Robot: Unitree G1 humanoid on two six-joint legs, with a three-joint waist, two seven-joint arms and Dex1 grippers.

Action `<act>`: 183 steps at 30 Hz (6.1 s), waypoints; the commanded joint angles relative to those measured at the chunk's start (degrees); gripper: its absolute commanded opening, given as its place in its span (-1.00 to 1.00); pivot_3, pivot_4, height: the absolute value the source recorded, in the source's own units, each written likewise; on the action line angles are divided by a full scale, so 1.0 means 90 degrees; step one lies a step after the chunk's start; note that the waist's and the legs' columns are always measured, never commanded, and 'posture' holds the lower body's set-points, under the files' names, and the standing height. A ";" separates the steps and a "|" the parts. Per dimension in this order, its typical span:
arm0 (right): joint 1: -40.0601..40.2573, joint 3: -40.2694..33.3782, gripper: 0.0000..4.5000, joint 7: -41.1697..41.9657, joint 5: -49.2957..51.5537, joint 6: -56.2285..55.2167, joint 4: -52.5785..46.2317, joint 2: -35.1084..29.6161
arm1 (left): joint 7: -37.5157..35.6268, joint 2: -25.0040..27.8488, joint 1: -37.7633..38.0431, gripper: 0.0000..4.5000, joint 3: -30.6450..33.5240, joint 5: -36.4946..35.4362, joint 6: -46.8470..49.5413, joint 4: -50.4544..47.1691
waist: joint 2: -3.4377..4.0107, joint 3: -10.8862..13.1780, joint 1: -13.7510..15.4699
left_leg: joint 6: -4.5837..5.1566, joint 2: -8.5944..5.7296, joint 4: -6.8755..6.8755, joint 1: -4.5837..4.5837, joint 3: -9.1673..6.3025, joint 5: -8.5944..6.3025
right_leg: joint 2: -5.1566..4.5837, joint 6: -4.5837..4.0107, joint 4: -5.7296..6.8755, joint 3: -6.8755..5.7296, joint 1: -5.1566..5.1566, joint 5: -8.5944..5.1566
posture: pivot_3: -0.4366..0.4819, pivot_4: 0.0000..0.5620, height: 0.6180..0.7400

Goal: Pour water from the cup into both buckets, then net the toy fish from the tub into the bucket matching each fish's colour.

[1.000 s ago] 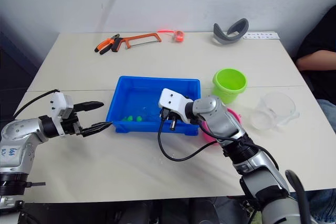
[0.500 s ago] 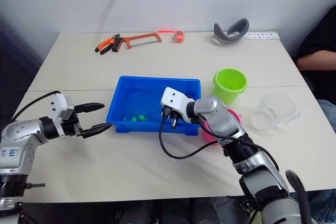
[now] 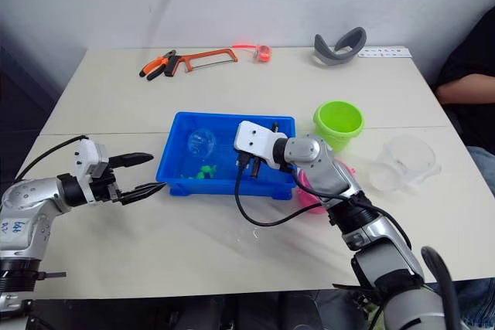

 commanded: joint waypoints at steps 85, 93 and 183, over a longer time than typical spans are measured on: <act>0.0264 -0.1351 -1.00 0.1743 0.2009 0.2020 -0.1799 -0.0603 | -0.0254 0.0117 -0.0241 0.99 0.0565 -0.0987 0.0335 -0.0671 | 0.0000 0.0000 0.0034 | -0.0001 0.0001 0.0000 0.0000 -0.0003 0.0001 | -0.0001 0.0000 0.0000 0.0001 0.0002 0.0000 | -0.05 -0.47 1.00; 0.0997 -0.2444 -1.00 0.1937 0.3056 0.2458 -0.3019 -0.1442 | -0.0458 0.0033 -0.1108 0.99 0.0160 -0.1313 0.0839 -0.0999 | -0.0001 0.0000 0.0044 | 0.0002 -0.0005 0.0000 -0.0002 -0.0010 0.0000 | -0.0004 0.0002 -0.0004 -0.0003 0.0007 0.0001 | -0.05 -0.47 1.00; 0.3294 -0.3052 -1.00 -0.1609 0.1527 -0.3672 -0.1507 -0.5277 | 0.0081 -0.1806 -0.2029 0.99 -0.0728 -0.0488 -0.0177 -0.0317 | 0.0007 0.0002 0.0149 | -0.0002 -0.0004 0.0005 0.0021 0.0009 0.0047 | 0.0018 0.0020 -0.0002 0.0008 0.0030 0.0014 | -0.05 -0.47 1.00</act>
